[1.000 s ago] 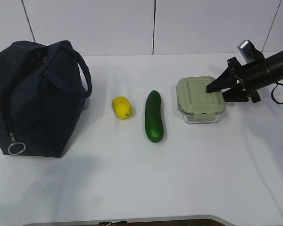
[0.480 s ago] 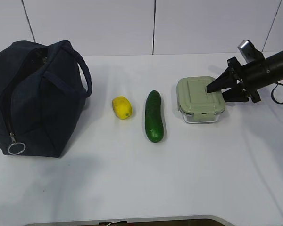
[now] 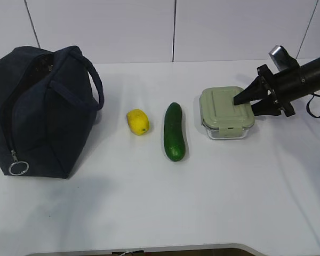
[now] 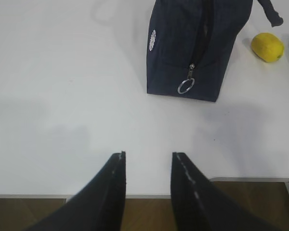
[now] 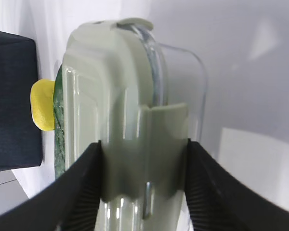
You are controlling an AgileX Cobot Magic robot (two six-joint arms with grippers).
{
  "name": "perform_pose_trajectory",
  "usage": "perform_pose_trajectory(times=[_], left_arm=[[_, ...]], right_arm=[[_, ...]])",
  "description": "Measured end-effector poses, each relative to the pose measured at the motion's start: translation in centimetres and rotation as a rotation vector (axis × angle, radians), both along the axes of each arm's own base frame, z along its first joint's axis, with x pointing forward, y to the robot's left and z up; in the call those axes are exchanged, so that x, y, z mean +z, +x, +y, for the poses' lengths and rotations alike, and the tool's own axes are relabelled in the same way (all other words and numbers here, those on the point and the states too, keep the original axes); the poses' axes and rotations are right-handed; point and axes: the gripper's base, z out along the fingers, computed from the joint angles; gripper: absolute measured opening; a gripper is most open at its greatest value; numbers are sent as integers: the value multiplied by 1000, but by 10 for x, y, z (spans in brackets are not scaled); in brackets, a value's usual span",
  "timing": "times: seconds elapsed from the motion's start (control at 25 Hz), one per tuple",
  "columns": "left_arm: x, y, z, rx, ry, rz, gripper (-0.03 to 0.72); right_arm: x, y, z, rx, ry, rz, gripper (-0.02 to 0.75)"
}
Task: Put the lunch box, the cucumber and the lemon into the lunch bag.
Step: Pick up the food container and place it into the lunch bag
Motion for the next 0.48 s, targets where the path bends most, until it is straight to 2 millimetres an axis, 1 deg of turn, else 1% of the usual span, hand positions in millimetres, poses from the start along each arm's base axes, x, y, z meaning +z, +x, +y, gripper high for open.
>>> perform_pose_trajectory(times=[0.48], left_arm=[[0,0,0,0,0,0,225]], right_arm=[[0,0,0,-1,1,2,379]])
